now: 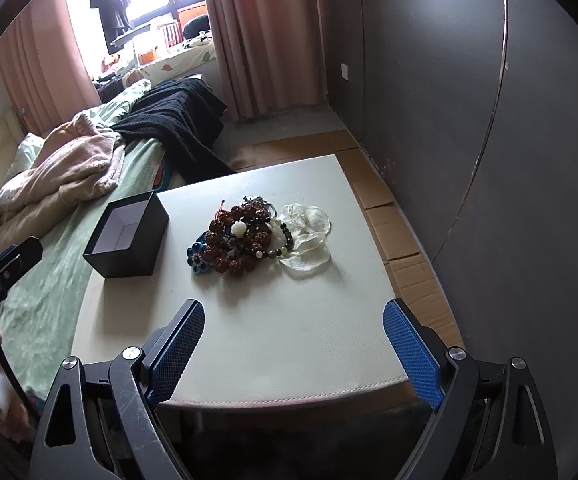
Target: Organize jewelry
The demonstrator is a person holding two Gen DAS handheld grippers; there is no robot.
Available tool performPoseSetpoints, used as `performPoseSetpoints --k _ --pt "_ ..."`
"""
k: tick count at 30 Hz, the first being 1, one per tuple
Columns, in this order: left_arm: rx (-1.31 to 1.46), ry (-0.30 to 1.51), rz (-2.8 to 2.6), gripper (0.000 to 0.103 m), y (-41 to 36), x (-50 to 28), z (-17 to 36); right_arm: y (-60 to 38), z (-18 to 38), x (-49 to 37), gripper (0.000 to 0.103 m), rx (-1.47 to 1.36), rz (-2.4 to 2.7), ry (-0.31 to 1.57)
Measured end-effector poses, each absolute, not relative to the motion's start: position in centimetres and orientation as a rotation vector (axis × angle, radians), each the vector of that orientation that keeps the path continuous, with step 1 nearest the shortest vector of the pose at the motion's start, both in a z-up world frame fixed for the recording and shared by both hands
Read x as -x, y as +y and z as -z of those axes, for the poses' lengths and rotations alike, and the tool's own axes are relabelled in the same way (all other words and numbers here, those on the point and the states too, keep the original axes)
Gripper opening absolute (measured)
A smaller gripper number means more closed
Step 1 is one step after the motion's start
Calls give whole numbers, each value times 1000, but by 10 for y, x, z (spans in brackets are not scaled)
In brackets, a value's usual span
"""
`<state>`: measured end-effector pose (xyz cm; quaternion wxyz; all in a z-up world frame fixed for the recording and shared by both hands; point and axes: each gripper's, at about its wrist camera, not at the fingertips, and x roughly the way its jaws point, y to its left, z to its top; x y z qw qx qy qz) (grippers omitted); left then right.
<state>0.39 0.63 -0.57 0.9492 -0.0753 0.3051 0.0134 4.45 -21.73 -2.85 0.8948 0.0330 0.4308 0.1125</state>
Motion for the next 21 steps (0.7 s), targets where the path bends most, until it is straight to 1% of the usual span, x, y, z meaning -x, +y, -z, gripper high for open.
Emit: performPoseSetpoints --k 21 --pt "163 614 -25 100 8 -1 2 -213 25 -41 91 -48 -226 886"
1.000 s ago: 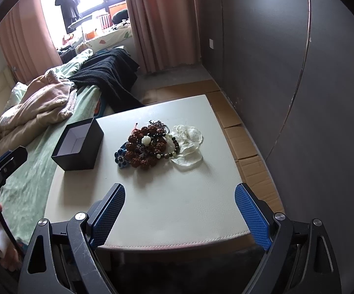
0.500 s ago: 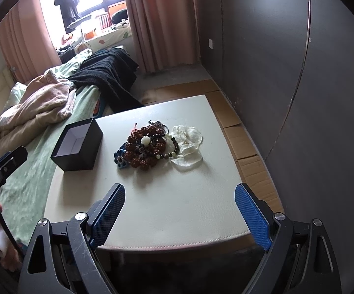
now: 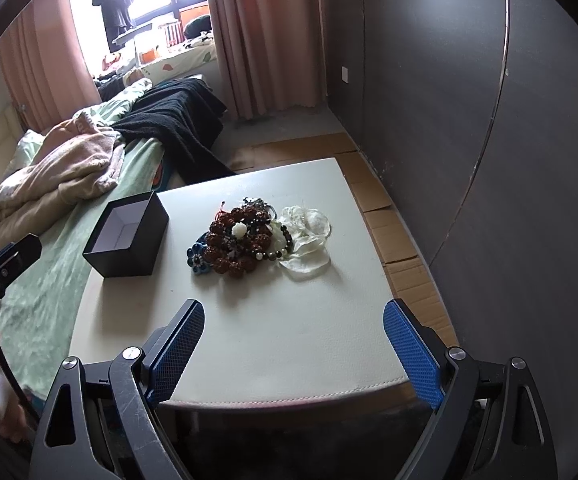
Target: Organize jewelry
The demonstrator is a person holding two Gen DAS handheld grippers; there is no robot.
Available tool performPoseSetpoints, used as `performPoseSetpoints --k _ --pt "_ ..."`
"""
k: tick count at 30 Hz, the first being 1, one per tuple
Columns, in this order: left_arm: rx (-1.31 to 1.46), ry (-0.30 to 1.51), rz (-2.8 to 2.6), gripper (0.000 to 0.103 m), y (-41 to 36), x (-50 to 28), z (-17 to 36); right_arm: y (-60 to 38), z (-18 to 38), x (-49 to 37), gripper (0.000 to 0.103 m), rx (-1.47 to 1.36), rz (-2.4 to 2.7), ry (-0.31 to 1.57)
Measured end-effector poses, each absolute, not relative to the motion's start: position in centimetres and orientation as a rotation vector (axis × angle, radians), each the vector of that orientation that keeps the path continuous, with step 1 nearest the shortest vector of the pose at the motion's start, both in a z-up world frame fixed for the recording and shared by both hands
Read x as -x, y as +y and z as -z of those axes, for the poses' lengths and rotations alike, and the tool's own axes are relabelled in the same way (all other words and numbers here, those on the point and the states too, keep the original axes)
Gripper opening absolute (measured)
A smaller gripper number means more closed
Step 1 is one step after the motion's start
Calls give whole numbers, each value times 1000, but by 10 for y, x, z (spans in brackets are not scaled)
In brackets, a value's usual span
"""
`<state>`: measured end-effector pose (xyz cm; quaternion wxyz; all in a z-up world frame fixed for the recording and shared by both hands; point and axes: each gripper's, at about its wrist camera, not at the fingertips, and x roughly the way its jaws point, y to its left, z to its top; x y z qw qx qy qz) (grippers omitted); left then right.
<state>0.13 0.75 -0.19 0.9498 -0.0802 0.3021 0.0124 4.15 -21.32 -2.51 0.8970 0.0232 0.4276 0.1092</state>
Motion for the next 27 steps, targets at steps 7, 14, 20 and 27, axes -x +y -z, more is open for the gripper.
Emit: performPoseSetpoints --k 7,14,20,27 --pt "157 624 -25 100 6 -2 3 -213 24 -41 91 -47 -219 881" --pt "154 619 -20 100 3 -5 3 -218 21 -43 91 -68 -217 867" --pt "166 629 -11 100 -2 -14 5 -217 18 -45 91 -74 -228 852" --pt "183 637 7 100 -9 -28 12 -227 17 -57 87 -142 -237 854"
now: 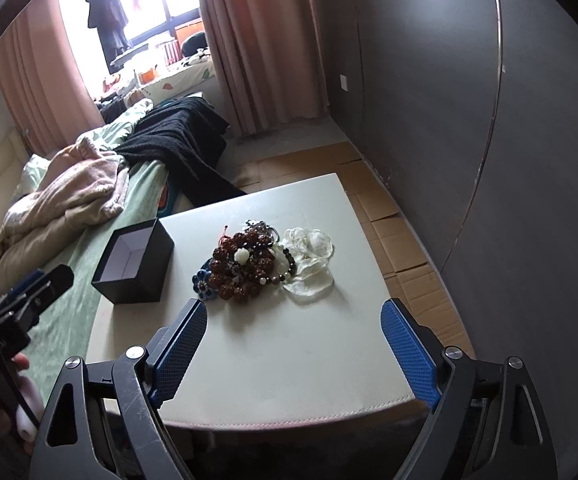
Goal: Organize jewelry
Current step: 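Reach the left gripper to the brown bead bracelet and close on it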
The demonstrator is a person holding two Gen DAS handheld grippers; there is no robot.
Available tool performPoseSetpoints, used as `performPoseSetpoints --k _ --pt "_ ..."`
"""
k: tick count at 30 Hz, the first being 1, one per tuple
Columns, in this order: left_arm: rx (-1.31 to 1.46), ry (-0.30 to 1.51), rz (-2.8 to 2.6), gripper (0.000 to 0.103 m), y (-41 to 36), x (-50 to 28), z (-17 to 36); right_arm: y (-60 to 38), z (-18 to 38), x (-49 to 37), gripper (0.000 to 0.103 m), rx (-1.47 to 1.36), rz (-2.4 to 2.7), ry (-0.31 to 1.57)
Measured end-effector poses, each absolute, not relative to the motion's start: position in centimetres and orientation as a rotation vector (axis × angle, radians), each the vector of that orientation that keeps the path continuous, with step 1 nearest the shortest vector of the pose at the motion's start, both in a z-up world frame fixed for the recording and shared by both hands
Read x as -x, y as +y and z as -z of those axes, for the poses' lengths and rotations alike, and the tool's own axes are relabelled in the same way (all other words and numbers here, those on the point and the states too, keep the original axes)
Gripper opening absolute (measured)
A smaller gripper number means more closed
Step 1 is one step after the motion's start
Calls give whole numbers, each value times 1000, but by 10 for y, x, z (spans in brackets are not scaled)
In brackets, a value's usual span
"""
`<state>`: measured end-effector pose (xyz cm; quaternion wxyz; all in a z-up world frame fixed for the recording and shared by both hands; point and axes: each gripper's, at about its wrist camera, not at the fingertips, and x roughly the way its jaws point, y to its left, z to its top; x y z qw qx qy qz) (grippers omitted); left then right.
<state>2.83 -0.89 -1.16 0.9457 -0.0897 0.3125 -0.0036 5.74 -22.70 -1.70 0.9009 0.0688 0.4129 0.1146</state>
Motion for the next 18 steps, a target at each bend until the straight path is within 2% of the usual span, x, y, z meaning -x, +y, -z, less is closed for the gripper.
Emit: performPoseSetpoints --k 4,8,13,16,18 --pt "214 631 16 98 -11 -38 13 -245 23 -70 83 -225 -211 873" --pt "226 649 47 86 -18 -49 19 -264 33 -83 76 -313 -179 909" --pt "259 686 93 74 -26 -66 30 -280 46 -90 73 -432 -182 943" --pt "255 722 120 62 -36 -79 39 -288 53 -96 73 -486 -182 958" --pt "248 744 131 60 -42 -87 45 -294 59 -102 73 -521 -180 969"
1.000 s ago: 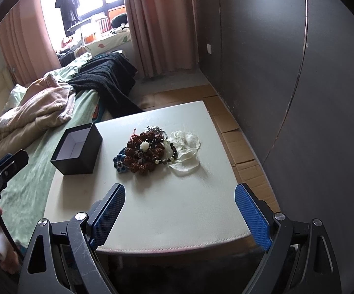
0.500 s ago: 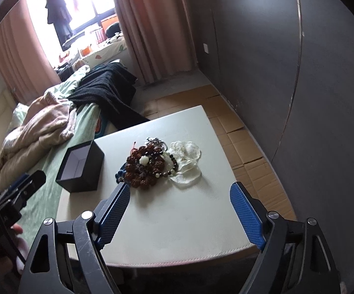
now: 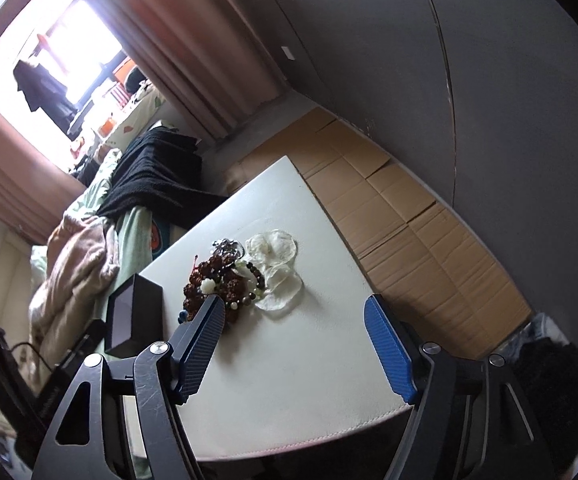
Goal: Organize jewelry
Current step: 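Reach the left gripper to the brown bead bracelet and close on it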
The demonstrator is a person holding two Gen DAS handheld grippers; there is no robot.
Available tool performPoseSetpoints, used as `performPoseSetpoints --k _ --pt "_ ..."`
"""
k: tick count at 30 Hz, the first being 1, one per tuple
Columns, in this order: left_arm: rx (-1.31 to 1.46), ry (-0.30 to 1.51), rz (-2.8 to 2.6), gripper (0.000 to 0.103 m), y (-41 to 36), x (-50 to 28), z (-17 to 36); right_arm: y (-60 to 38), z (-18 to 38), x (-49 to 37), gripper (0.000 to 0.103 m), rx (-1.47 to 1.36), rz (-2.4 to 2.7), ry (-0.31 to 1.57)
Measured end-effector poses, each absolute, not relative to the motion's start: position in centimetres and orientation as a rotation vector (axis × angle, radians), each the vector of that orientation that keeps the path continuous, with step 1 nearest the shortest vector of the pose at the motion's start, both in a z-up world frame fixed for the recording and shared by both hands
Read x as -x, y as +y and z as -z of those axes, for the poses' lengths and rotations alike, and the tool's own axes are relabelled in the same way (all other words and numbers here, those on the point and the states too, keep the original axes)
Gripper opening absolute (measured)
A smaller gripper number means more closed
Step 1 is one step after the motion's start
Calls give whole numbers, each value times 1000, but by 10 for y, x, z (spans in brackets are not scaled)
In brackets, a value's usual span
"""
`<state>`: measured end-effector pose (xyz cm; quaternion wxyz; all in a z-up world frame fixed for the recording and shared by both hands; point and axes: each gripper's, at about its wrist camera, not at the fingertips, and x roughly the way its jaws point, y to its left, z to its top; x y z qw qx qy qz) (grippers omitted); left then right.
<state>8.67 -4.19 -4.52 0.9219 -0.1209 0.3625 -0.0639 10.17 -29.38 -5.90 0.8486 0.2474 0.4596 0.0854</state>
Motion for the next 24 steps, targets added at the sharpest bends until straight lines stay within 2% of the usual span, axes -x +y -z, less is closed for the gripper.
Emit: performPoseSetpoints --k 5,15,18,20,24 --pt "223 807 137 52 -56 -111 69 -300 77 -121 68 -568 -176 1011" --pt "144 917 125 50 -76 -146 109 -282 111 -165 67 -610 -200 1117" --pt "123 936 96 43 -76 -152 117 -278 119 -174 67 -615 -200 1140" --pt "111 936 68 19 -74 -153 118 -274 124 -180 67 -620 -208 1158" --pt "185 936 89 19 -62 -153 115 -261 130 -188 67 -596 -223 1177"
